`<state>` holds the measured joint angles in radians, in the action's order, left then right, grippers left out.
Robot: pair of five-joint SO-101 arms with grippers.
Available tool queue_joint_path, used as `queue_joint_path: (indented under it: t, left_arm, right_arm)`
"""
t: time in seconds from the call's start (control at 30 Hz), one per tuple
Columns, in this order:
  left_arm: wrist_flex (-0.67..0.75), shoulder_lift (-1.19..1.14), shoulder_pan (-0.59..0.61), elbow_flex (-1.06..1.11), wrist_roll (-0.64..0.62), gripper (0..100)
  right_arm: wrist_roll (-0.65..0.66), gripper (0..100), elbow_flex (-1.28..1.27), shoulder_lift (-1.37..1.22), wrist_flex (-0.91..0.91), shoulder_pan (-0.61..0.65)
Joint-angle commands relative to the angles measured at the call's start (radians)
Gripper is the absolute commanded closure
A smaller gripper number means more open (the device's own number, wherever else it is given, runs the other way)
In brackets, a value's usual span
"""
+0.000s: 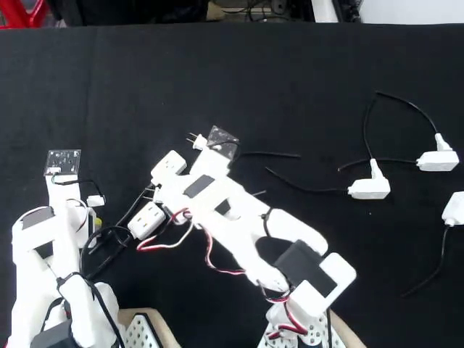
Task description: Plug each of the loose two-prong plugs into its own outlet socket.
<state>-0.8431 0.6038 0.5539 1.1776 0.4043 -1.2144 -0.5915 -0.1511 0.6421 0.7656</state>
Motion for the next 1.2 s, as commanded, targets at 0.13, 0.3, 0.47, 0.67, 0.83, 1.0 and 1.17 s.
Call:
queue_joint_path:
  t: [0.13, 0.3, 0.47, 0.67, 0.83, 1.0, 1.17]
  left_arm:
    - [0.018, 0.015, -0.004, -0.002, 0.009, 83]
    - [0.018, 0.017, -0.004, 0.002, 0.009, 83]
    - [0.044, 0.018, -0.004, 0.019, 0.009, 83]
    - [0.044, 0.018, -0.004, 0.019, 0.009, 83]
    - [0.044, 0.018, -0.004, 0.019, 0.009, 83]
    - [0.044, 0.018, -0.002, 0.019, 0.009, 83]
    - [0.046, 0.018, -0.002, 0.019, 0.009, 83]
  right_arm:
    - [-0.003, 75.5, 0.071, -0.019, 0.107, 0.063]
    - [-0.014, 76.2, 0.094, -0.015, 0.144, 0.015]
    - [-0.068, 77.3, 0.105, -0.019, 0.144, -0.104]
    - [-0.084, 77.3, 0.105, -0.021, 0.143, -0.129]
    - [-0.075, 84.1, 0.101, -0.022, 0.143, -0.124]
    - [-0.002, 98.2, 0.099, -0.022, 0.152, -0.124]
    - [0.08, 98.7, 0.088, -0.013, 0.155, -0.129]
